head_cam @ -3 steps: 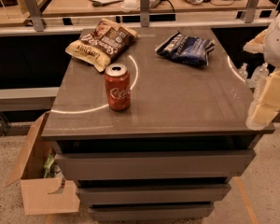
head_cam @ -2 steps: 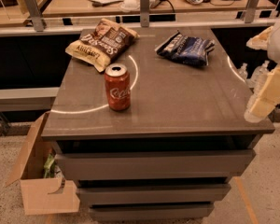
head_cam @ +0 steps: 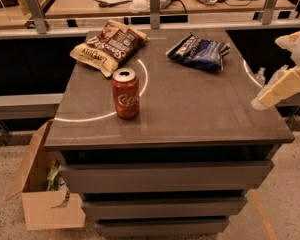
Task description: Move blue chip bag near coke can
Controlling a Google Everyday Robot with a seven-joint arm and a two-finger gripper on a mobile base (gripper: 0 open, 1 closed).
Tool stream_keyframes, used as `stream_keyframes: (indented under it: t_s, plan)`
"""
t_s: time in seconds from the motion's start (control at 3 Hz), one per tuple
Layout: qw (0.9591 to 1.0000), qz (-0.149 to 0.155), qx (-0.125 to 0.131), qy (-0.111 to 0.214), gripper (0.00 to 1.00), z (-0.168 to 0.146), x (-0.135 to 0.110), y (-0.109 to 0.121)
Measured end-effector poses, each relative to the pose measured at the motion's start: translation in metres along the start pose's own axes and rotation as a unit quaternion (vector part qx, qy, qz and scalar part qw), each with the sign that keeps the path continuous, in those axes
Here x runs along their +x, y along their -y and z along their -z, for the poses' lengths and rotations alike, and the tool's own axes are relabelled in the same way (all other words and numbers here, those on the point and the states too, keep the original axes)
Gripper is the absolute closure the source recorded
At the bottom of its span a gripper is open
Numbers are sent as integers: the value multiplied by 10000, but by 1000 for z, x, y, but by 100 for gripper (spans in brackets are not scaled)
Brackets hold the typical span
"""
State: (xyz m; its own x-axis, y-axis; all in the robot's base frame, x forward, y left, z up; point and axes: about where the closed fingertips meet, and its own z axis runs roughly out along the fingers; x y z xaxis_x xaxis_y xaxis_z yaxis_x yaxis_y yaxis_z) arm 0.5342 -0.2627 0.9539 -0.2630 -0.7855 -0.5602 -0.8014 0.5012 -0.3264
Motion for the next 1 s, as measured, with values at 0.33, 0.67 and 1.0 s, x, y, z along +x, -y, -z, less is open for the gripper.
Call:
stream_keyframes:
  t_s: [0.33,0.67,1.0]
  plan:
    - [9970,-545,383,391,0,-26,8,26]
    - [9893,-1139,629,659,0,-47,20,44]
    - [9884,-1148,711,701,0,-46,17,48]
